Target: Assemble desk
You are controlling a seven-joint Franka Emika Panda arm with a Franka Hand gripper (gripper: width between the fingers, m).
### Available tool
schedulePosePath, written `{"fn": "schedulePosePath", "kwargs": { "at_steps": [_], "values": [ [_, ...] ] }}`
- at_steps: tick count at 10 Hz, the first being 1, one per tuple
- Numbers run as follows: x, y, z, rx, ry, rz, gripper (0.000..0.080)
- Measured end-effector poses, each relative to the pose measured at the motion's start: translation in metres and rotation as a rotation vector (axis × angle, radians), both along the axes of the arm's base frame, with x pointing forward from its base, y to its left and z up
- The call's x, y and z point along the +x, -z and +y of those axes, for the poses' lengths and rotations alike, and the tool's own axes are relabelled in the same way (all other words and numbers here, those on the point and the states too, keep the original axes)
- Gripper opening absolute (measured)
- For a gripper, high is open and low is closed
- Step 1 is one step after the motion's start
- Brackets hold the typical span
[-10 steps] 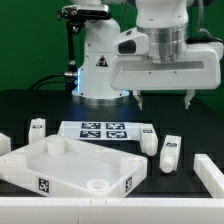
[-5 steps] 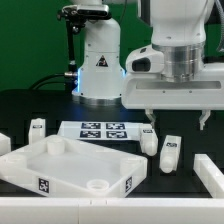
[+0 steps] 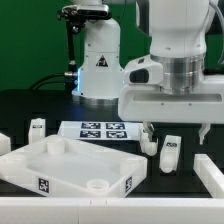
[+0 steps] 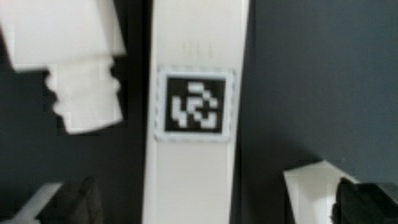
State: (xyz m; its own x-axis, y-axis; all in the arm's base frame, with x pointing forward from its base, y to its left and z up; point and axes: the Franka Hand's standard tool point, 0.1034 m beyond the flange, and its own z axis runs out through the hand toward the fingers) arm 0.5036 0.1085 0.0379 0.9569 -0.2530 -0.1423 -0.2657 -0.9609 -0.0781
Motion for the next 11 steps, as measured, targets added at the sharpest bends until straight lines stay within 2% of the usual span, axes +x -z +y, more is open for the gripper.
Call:
{"fn": "schedulePosePath", "kwargs": {
  "at_steps": [2, 6, 9, 11],
  "values": [
    [0.005, 0.013, 0.000, -0.005, 0.008, -0.026, 0.0649],
    [0.004, 0.014, -0.002, -0.007, 0.011, -0.051, 0.0649],
    [-0.011, 0.011, -0.003, -0.010, 0.005, -0.040, 0.0649],
    [-0.016, 0.017, -0.005, -0.014, 0.004, -0.032, 0.0649]
  ]
}}
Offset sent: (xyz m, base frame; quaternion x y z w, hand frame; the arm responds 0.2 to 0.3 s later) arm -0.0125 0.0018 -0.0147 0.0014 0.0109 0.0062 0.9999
